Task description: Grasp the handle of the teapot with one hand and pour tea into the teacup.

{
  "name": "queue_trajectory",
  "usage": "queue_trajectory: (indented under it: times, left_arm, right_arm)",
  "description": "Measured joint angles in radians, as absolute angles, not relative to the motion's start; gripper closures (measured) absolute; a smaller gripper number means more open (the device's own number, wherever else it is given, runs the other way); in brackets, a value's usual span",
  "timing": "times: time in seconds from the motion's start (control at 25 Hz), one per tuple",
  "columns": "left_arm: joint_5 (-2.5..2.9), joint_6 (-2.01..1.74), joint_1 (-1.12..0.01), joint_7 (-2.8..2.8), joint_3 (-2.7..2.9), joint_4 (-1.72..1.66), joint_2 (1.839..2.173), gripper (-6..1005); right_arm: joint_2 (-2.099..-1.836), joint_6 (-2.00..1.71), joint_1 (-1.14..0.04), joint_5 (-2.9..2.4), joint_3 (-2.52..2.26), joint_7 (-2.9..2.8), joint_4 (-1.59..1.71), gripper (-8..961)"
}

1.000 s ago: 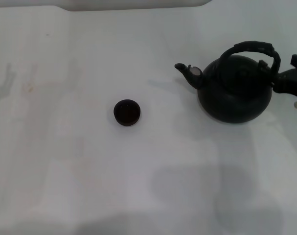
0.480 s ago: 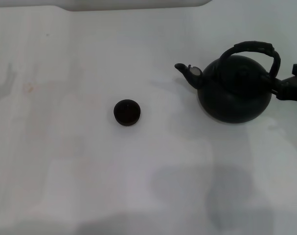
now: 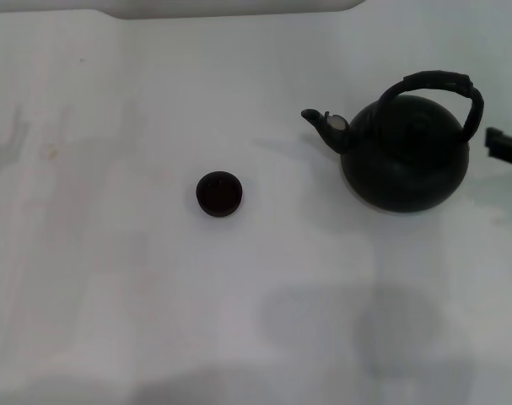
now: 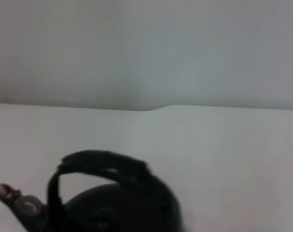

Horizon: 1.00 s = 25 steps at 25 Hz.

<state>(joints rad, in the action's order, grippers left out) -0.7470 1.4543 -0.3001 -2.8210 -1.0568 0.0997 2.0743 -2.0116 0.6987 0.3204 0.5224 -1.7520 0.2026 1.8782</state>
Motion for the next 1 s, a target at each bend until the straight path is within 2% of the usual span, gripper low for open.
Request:
queue_trajectory:
  times: [0.24,0.4,0.64,0.68,1.0]
  left_arm:
    - [-0.747,1.451,-0.301,-2.821,-1.057,0.104,2.074,109]
    - [-0.747,1.451,-0.301,-2.821,-1.057,0.107,2.074,109]
    - [-0.759,1.443,-0.300,-2.821,-1.057,0.101,2.077,108]
    - [-0.759,1.443,-0.300,-2.820,-1.057,0.101,2.077,108]
    - [-0.759,1.442,-0.291,-2.818,-1.056,0.106,2.080,109]
  right_arm:
    - [-2.013,0.669,0.318,0.781,-1.565,0.398,1.790,126]
    - [-2.013,0.497,0.278,0.970,-1.511,0.602,1.624,138]
    - [-2.015,0.111,0.134,1.312,-1.550,1.007,1.336,156]
    - [-2.015,0.111,0.134,1.312,-1.550,1.007,1.336,159]
    - [-2.015,-0.169,-0.099,1.403,-1.635,1.113,1.091,182]
